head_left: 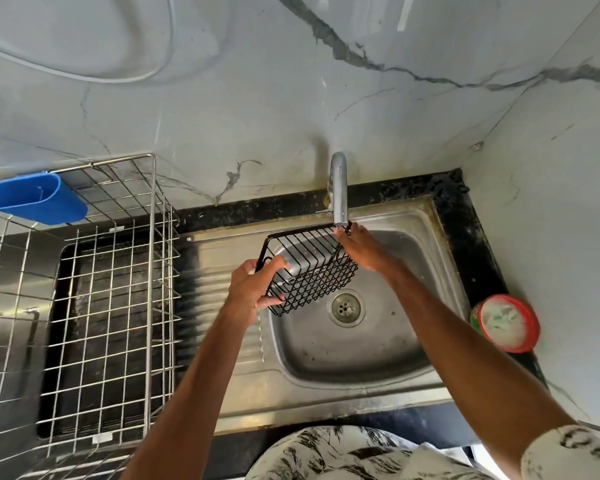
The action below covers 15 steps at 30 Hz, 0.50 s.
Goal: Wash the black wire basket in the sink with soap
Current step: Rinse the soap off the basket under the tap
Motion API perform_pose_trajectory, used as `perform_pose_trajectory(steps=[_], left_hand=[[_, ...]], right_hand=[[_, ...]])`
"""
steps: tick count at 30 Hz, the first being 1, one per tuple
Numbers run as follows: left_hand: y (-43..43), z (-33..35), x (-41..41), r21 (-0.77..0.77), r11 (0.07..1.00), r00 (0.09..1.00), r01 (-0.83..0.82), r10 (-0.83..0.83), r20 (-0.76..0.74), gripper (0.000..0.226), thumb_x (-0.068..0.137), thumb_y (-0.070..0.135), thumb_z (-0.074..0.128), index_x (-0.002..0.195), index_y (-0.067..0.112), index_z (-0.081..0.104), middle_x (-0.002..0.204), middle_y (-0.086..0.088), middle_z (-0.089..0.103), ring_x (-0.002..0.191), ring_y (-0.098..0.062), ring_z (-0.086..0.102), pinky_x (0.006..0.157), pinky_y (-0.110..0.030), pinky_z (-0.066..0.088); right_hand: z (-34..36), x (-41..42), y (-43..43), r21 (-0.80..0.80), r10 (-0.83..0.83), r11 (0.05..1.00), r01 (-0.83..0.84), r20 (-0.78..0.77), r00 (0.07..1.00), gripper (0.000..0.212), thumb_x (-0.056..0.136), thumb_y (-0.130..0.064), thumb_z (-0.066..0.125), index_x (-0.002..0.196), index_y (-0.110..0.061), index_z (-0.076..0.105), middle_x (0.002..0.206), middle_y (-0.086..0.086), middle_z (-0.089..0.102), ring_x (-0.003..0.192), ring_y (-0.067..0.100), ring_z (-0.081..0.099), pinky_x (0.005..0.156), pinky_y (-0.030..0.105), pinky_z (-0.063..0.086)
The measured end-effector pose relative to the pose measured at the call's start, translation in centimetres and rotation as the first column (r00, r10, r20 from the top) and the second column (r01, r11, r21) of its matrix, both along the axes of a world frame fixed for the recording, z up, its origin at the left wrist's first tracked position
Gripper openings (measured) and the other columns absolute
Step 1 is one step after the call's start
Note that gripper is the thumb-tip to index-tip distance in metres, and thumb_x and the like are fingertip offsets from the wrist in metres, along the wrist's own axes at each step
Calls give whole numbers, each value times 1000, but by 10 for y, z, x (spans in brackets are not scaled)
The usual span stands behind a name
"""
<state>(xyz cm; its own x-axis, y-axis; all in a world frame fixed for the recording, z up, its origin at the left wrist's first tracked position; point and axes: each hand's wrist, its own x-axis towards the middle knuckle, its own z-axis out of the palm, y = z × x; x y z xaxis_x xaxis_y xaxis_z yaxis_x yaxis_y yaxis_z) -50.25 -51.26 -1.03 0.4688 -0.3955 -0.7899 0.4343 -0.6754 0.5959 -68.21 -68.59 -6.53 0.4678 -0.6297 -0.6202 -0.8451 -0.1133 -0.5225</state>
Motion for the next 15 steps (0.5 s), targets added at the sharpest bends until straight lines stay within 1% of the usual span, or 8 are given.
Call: perform_pose_trajectory(steps=[1,3,5,7,10,12,14,15], left_hand=[[-1,-1,-1,13,1000,1000,-16,16,-6,66,74,32,90,130,12,61,130,-7,52,99,-32,66,72,-45,67],[-3,-2,-5,24,999,999,-36,36,-21,76,73,35,91,136,13,56,135,-9,48,106,-36,65,71,-46,67],[-5,-3,-9,18,999,1000,-30,30,-10,75,74,36,90,136,12,55,135,-8,47,115,-36,60,71,-45,67],[-5,-5,-11,1,999,999,-32,32,0,68,78,40,89,131,10,58,131,-8,50,115,-34,58,70,-45,67],[-3,-7,-10,-36,998,998,-53,53,-17,51,90,39,79,126,8,60,127,-12,58,116,-36,61,66,-44,66],[0,-7,-7,-36,998,998,-60,59,-31,54,89,40,80,129,9,60,125,-13,57,114,-37,62,72,-48,65],[2,-7,-6,-25,999,999,-35,34,-24,63,84,40,85,132,10,58,126,-11,55,111,-34,61,80,-52,65],[2,-6,-7,-17,1000,1000,-19,19,-16,59,83,37,86,129,11,60,124,-10,55,108,-31,60,82,-53,64]], right_hand=[[-2,4,5,-57,4,998,-4,-1,1000,82,101,-66,8,161,-10,10,167,21,6,155,34,0,125,56,-1],[4,16,25,-120,-57,991,61,31,998,91,96,-70,-2,160,-6,14,167,21,5,155,35,-4,124,53,-8],[19,28,57,-166,-66,983,84,109,992,96,95,-73,1,158,-2,17,167,20,7,154,35,1,126,50,-1],[39,39,92,-171,25,985,7,187,982,87,101,-63,9,158,2,9,167,20,-1,155,34,-6,126,47,-3],[52,50,115,-228,195,962,-147,200,960,81,104,-58,11,157,1,-7,165,19,-15,153,29,-18,125,43,-9],[50,55,102,-254,256,944,-208,172,951,81,103,-59,8,157,0,-9,165,18,-15,153,28,-18,125,43,-8],[44,59,79,-210,280,946,-247,145,949,83,102,-62,5,157,-2,-11,165,17,-18,153,27,-18,126,46,-6],[40,59,64,-173,273,953,-249,133,953,85,100,-65,4,157,-4,-12,165,16,-19,153,27,-18,126,47,-5]])
